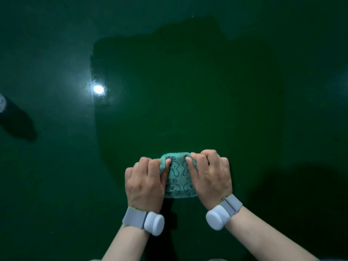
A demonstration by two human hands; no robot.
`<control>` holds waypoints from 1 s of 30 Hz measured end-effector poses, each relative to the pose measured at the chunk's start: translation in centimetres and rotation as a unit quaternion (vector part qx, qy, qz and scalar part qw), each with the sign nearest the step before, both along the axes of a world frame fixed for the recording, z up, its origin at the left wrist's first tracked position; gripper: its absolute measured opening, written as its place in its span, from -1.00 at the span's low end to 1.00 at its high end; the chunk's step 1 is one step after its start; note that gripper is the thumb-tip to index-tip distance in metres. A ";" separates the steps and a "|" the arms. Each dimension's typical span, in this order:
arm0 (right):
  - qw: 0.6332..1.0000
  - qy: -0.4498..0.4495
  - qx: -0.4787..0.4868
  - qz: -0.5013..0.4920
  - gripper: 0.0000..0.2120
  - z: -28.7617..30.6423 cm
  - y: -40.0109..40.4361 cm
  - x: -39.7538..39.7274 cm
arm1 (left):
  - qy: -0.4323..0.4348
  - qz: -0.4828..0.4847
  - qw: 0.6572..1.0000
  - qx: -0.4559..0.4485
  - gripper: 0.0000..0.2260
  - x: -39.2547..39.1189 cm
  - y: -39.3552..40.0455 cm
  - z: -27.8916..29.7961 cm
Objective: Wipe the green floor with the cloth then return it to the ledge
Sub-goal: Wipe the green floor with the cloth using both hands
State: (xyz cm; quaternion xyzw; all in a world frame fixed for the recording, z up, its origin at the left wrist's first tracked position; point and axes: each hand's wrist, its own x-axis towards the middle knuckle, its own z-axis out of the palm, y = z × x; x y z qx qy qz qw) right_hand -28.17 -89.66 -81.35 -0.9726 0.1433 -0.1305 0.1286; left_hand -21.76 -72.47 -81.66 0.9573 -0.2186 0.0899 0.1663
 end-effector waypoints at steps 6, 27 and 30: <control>1.000 0.006 -0.011 -0.025 -0.76 0.7 -2.3 7.5 | -0.014 0.019 0.999 0.043 -0.68 7.4 -3.2 1.0; 0.996 -0.015 -0.083 -0.013 -0.66 1.7 -5.4 22.7 | -0.034 0.054 0.998 -0.012 -0.59 22.2 -5.2 0.4; 0.998 0.051 -0.042 0.005 -0.48 2.1 -2.8 21.9 | -0.084 -0.035 0.996 -0.009 -0.59 20.6 -4.9 0.3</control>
